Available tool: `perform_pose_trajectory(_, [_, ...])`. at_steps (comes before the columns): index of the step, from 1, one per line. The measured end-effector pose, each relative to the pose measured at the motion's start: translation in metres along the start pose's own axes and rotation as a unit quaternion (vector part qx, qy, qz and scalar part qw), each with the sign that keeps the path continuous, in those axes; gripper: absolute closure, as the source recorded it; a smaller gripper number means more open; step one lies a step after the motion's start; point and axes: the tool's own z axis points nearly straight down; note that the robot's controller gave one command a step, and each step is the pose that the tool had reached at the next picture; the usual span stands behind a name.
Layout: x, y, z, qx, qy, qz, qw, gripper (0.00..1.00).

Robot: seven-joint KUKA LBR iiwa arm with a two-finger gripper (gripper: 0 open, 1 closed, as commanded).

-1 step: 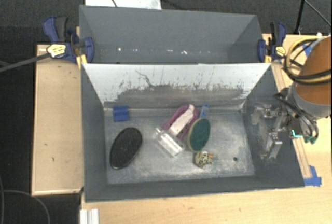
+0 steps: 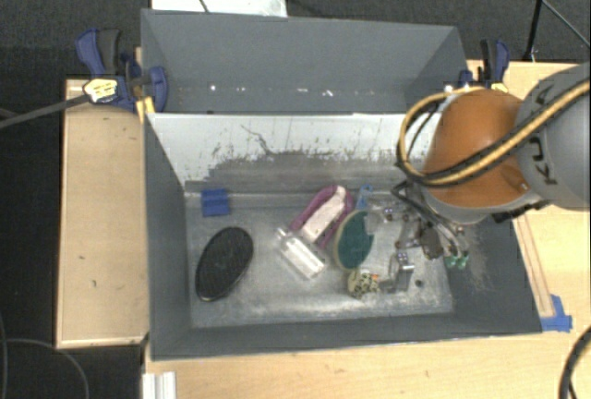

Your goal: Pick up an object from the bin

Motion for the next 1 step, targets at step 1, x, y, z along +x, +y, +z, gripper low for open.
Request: perform_pose_trajectory(1, [0.0041, -0.0089, 0.0693, 0.004, -0.0085, 0.047, 0.9989, 0.0])
